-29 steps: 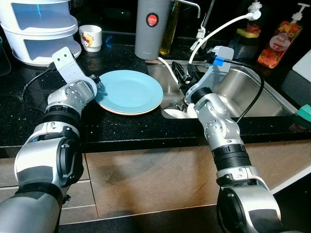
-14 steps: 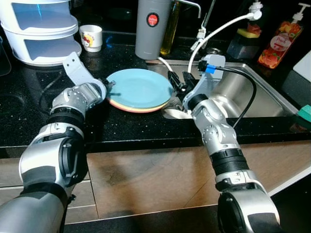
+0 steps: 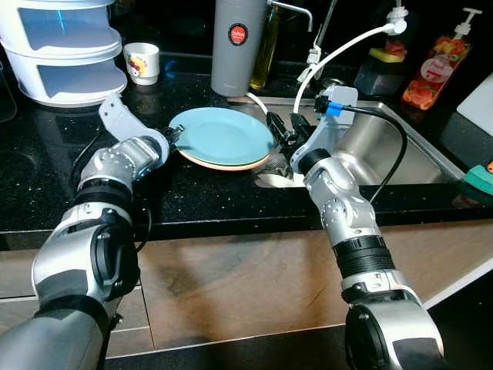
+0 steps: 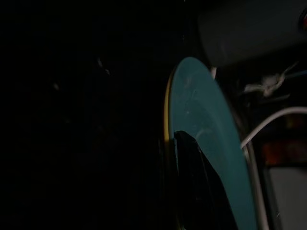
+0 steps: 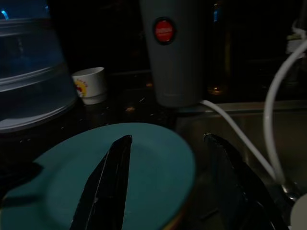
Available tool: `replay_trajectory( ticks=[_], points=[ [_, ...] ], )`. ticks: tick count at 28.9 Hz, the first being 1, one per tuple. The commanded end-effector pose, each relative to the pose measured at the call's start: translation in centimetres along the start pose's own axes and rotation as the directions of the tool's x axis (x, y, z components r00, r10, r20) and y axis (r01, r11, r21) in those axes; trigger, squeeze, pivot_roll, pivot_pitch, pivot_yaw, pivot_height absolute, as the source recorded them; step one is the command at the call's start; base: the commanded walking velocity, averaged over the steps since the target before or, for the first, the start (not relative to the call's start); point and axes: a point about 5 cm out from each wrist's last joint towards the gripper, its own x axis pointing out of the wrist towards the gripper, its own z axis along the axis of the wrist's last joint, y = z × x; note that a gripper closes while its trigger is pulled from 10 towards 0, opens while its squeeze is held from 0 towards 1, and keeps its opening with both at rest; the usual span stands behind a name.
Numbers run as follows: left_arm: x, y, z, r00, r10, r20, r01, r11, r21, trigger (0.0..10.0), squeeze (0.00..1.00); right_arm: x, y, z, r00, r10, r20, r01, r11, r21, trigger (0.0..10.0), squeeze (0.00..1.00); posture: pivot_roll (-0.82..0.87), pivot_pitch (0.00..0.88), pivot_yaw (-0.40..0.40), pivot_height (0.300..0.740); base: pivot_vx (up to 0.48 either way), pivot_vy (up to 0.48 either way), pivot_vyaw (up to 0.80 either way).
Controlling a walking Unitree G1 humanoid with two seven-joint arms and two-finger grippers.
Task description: Kitchen organization
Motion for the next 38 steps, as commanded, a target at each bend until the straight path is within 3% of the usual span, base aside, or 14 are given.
replay_trajectory(
  ticks=[1, 3, 4, 5, 6, 14, 16, 17, 18, 26, 30, 35, 37, 38],
  points=[
    [-0.3, 0.0, 1.1, 0.996, -0.033, 0.079, 0.034, 0.999, -0.019, 0.0, 0.0, -0.1, -0.8, 0.5, 1.0, -0.023, 0.014, 0.023, 1.0, -0.01, 10.0, 0.0, 0.05, 0.005, -0.115, 0.74, 0.0, 0.0, 0.0],
    [-0.6, -0.8, 1.9, 0.987, -0.111, 0.118, 0.112, 0.994, -0.01, 0.0, 0.0, -0.2, -0.9, 0.6, 0.999, -0.027, 0.019, 0.027, 1.0, -0.011, 10.0, 0.0, 0.05, 0.0, -0.111, 0.74, 0.0, 0.0, 0.0],
    [-0.9, -1.4, 2.4, 0.976, -0.166, 0.138, 0.167, 0.986, 0.006, 5.5, 0.0, -0.2, -1.1, 0.7, 0.999, -0.03, 0.024, 0.03, 0.999, -0.011, 10.0, 0.0, 0.05, 0.0, -0.111, 0.74, 0.0, 0.0, 0.0],
    [-1.1, -1.8, 2.6, 0.97, -0.198, 0.145, 0.197, 0.98, 0.018, 5.5, 0.0, -0.2, -1.2, 0.8, 0.999, -0.032, 0.026, 0.032, 0.999, -0.011, 10.0, 0.0, 0.05, 0.0, -0.108, 0.74, 0.0, 0.0, 0.0],
    [-1.3, -2.4, 2.8, 0.959, -0.242, 0.148, 0.241, 0.97, 0.025, 10.0, 0.0, -0.3, -1.3, 0.9, 0.999, -0.033, 0.029, 0.033, 0.999, -0.012, 10.0, 0.0, 0.05, 0.0, -0.103, 0.74, 0.0, 0.0, 0.0],
    [-3.4, -4.3, 4.2, 0.879, -0.422, 0.222, 0.415, 0.906, 0.078, 10.0, 0.0, -0.6, -1.7, 1.3, 0.998, -0.037, 0.049, 0.037, 0.999, -0.019, 10.0, 0.0, 0.05, 0.0, -0.107, 0.74, 0.0, 0.0, 0.0],
    [-4.3, -5.0, 4.5, 0.834, -0.496, 0.239, 0.489, 0.867, 0.093, 10.0, 0.0, -0.6, -1.7, 1.5, 0.998, -0.035, 0.056, 0.036, 0.999, -0.017, 10.0, 0.0, 0.06, 0.0, -0.109, 0.74, 0.0, 0.0, 0.0],
    [-5.9, -6.1, 4.4, 0.741, -0.627, 0.24, 0.612, 0.778, 0.14, 10.0, 0.0, -0.6, -1.7, 1.7, 0.997, -0.025, 0.069, 0.024, 1.0, 0.017, 10.0, 0.0, 0.06, 0.0, -0.109, 0.74, 0.0, 0.0, 0.0],
    [-6.5, -6.5, 4.2, 0.702, -0.674, 0.23, 0.649, 0.738, 0.182, 10.0, 0.0, -0.5, -1.7, 2.2, 0.996, -0.022, 0.086, 0.012, 0.994, 0.106, 10.0, 0.0, 0.06, 0.0, -0.108, 0.74, 0.0, 0.0, 0.0],
    [-8.5, -7.6, 3.1, 0.593, -0.791, 0.149, 0.738, 0.609, 0.291, 10.0, 0.0, -1.4, -1.0, 5.1, 0.972, 0.124, 0.198, -0.185, 0.926, 0.328, 10.0, 0.0, 0.05, 0.0, -0.098, 0.74, 0.0, 0.0, 0.0],
    [-8.7, -7.8, 2.9, 0.58, -0.804, 0.129, 0.749, 0.589, 0.302, 10.0, 0.0, -1.7, -0.9, 5.6, 0.963, 0.149, 0.224, -0.222, 0.91, 0.35, 10.0, 0.0, 0.05, 0.0, -0.097, 0.74, 0.0, 0.0, 0.0],
    [-9.5, -7.8, 2.7, 0.566, -0.815, 0.12, 0.755, 0.572, 0.321, 10.0, 0.0, -2.5, -0.2, 6.7, 0.929, 0.222, 0.295, -0.342, 0.82, 0.459, 10.0, 0.0, 0.05, 0.0, -0.094, 0.74, 0.0, 0.0, 0.0],
    [-9.5, -7.7, 2.7, 0.568, -0.814, 0.122, 0.753, 0.574, 0.322, 10.0, 0.0, -2.5, -0.4, 6.6, 0.933, 0.215, 0.29, -0.333, 0.822, 0.462, 10.0, 0.0, 0.05, 0.0, -0.094, 0.74, 0.0, 0.0, 0.0],
    [-9.5, -7.5, 3.2, 0.583, -0.799, 0.145, 0.735, 0.595, 0.324, 10.0, 0.0, -2.1, -1.2, 5.6, 0.967, 0.151, 0.205, -0.229, 0.867, 0.442, 10.0, 0.0, 0.06, 0.0, -0.098, 0.74, 0.0, 0.0, 0.0]
  ],
)
